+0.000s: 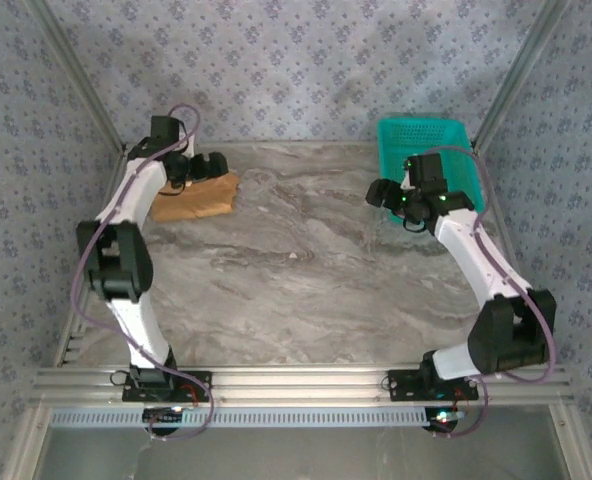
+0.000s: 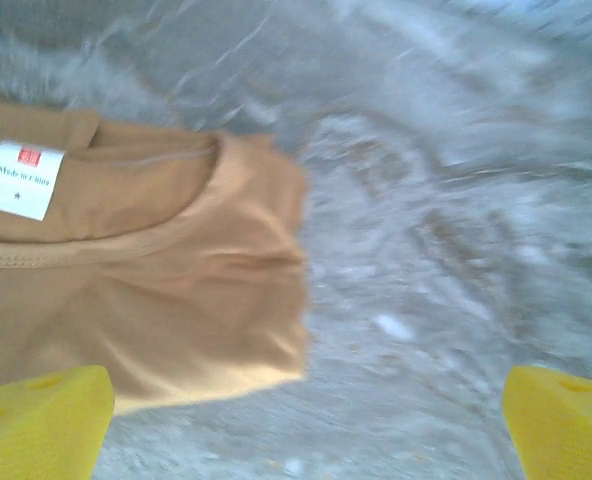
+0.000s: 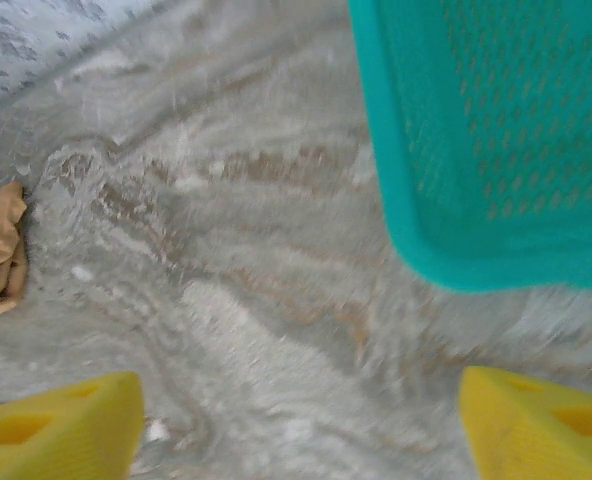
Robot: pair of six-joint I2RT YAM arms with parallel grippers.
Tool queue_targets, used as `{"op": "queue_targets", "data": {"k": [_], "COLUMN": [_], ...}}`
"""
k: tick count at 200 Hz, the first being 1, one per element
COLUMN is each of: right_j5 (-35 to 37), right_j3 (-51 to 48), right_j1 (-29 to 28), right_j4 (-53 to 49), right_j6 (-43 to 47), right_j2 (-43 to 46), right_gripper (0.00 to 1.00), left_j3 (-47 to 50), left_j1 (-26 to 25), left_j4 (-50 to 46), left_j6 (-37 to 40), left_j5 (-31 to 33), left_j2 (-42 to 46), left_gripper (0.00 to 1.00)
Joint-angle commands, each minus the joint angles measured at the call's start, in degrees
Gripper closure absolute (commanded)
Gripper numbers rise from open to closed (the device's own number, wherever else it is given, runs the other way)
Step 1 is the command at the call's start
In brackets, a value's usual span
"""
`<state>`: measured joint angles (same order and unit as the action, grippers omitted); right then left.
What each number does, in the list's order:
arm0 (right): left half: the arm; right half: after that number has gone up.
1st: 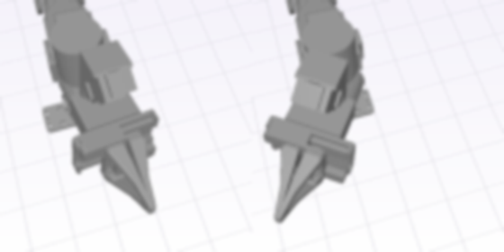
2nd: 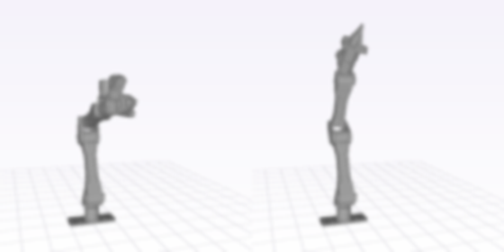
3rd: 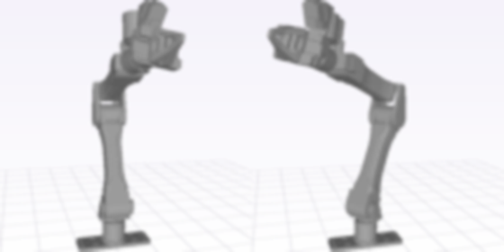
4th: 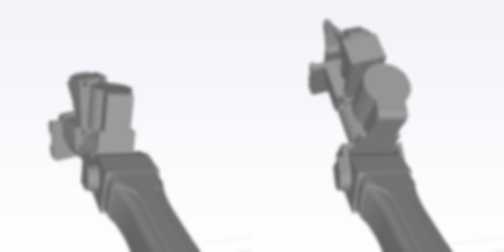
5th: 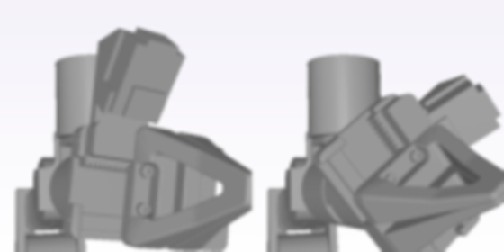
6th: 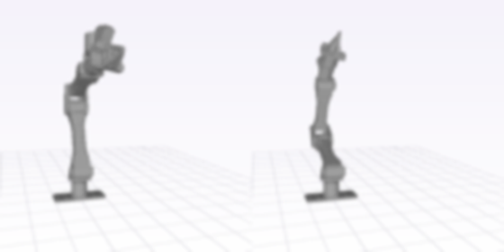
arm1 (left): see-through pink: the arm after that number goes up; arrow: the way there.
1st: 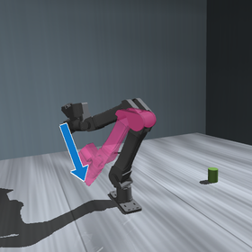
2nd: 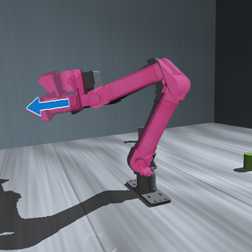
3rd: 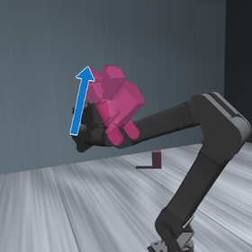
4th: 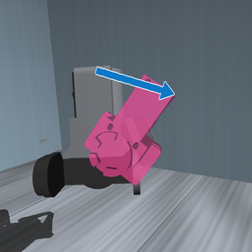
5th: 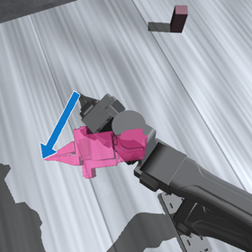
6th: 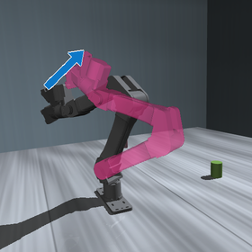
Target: Fold the inside-out t-shirt
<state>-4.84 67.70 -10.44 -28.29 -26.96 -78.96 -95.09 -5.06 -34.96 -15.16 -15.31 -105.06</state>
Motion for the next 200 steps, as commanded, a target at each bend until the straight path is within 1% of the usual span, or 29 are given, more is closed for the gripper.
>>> {"op": "queue_targets", "data": {"k": [1,5,10,30,47,58,68,87,100,109,128,145,156,176,187,193,200], "right_j5": [9.8,10.7,12.0,17.4,21.4,24.8,27.7,29.2,30.5,30.3,28.3,26.1,25.9,24.2,21.3,19.5,18.4], "right_j3": [-5.6,-6.9,-8.2,-14.4,-19.7,-22.5,-24.0,-25.6,-28.0,-30.6,-37.9,-41.9,-43.2,-43.7,-43.7,-43.8,-43.2], "right_j1": [0.7,0.9,1.2,1.1,1.1,1.3,1.5,2.8,3.9,4.7,5.9,7.2,7.4,7.4,7.3,7.3,7.3], "right_j4": [4.1,5.0,6.5,13.2,18.9,21.1,21.0,20.5,22.6,26.2,39.3,49.5,54.7,61.4,64.4,66.0,65.9], "right_j6": [10.0,10.2,11.5,15.6,19.5,21.5,21.6,21.2,20.6,21.2,22.5,22.2,22.8,23.4,26.6,28.4,29.6], "right_j2": [6.2,7.0,8.0,12.4,15.7,16.8,17.0,16.2,15.8,15.8,15.2,11.9,8.8,3.5,0.9,-0.5,-1.6], "right_gripper": [0.08,0.06,0.02,0.01,0.0,0.0,0.01,0.0,0.0,0.0,0.01,0.01,0.01,0.03,0.06,0.0,0.0], "left_j3": [11.4,14.5,18.5,31.9,40.7,44.6,46.9,49.1,49.9,50.3,53.3,56.1,56.7,55.8,55.6,55.7,55.9], "left_j1": [-3.6,-4.6,-6.0,-11.2,-12.1,-12.0,-11.7,-11.2,-11.2,-11.2,-11.1,-11.1,-11.0,-11.0,-11.0,-11.0,-11.0], "left_j4": [7.1,9.3,12.1,22.3,28.4,30.5,31.2,31.0,30.9,30.6,33.8,37.0,37.0,34.7,34.6,34.8,35.2], "left_j6": [-2.7,-2.1,-1.2,4.1,5.6,5.2,4.8,2.5,1.8,1.5,0.6,0.9,1.5,0.7,0.1,0.0,0.0], "left_j5": [5.2,6.9,9.3,18.0,21.3,23.9,24.6,25.5,26.1,26.7,27.6,27.5,27.8,29.5,30.1,30.1,30.4], "left_j2": [12.6,15.1,18.3,28.8,34.8,37.0,37.9,37.4,36.7,36.8,38.2,39.0,38.9,38.2,38.0,38.1,38.1], "left_gripper": [0.0,0.0,0.0,0.0,0.0,0.0,0.0,0.0,0.0,0.0,0.0,0.0,0.0,0.0,0.0,0.0,0.0]}}
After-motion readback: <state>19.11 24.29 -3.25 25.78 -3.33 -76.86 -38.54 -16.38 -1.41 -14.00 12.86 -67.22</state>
